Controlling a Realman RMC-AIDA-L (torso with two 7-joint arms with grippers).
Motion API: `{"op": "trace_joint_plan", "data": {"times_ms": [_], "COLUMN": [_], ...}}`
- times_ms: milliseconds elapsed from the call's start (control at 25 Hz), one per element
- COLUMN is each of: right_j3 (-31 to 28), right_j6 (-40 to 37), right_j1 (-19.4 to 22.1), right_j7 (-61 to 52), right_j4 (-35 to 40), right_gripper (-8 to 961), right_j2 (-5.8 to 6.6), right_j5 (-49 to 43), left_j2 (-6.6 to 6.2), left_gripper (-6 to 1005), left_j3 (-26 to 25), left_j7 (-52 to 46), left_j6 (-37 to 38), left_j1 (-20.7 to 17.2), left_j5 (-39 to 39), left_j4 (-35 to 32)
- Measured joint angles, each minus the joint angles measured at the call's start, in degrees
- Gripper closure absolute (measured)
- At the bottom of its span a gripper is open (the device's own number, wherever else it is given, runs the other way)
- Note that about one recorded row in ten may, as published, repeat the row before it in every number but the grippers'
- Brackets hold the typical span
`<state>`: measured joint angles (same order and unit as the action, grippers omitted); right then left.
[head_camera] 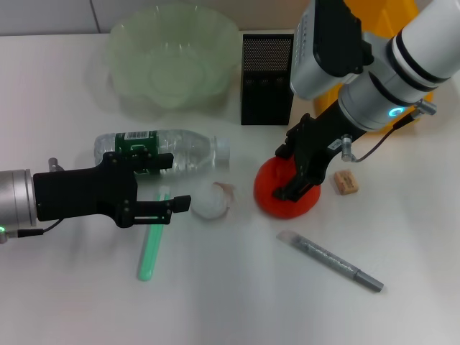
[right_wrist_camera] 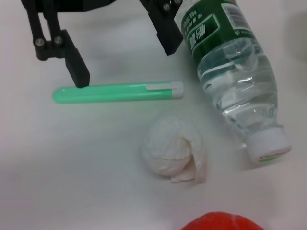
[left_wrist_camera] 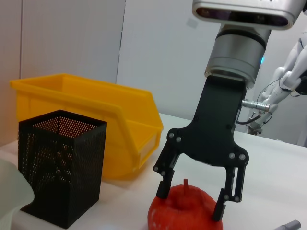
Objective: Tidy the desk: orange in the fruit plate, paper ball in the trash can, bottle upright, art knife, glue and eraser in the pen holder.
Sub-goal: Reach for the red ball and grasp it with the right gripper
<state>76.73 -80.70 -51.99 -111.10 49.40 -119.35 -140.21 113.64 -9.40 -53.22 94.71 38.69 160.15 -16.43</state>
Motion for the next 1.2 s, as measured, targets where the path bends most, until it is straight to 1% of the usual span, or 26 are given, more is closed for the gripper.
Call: {"op": "trace_joint_plan", "data": {"times_ms": [320,600,1200], "right_j3": [2.1,2.2,2.2], "right_j6": [1.8,1.9,1.9], "right_j1": [-0.1,-0.2,-0.1], "right_j7": [0.0,0.0,0.0], "right_j4": [-0.9,-1.2,-1.1], "right_gripper": [264,269,278], "right_j2": [-0.10,-0.10,-0.10], "right_j5": [0.1,0.1,0.1], "left_j2": [0.28,0.61,0.68], "left_gripper": [154,154,155], "left_j3": [0.0,0.0,-0.3], "left_j7": [0.1,0.0,0.1], "left_j6": [-0.1,-0.2,-0.3], "left_j1": [0.1,0.1,-0.1], "left_j5": [0.0,0.0,0.0], "left_j4": [-0.1,-0.6,-0.6]}}
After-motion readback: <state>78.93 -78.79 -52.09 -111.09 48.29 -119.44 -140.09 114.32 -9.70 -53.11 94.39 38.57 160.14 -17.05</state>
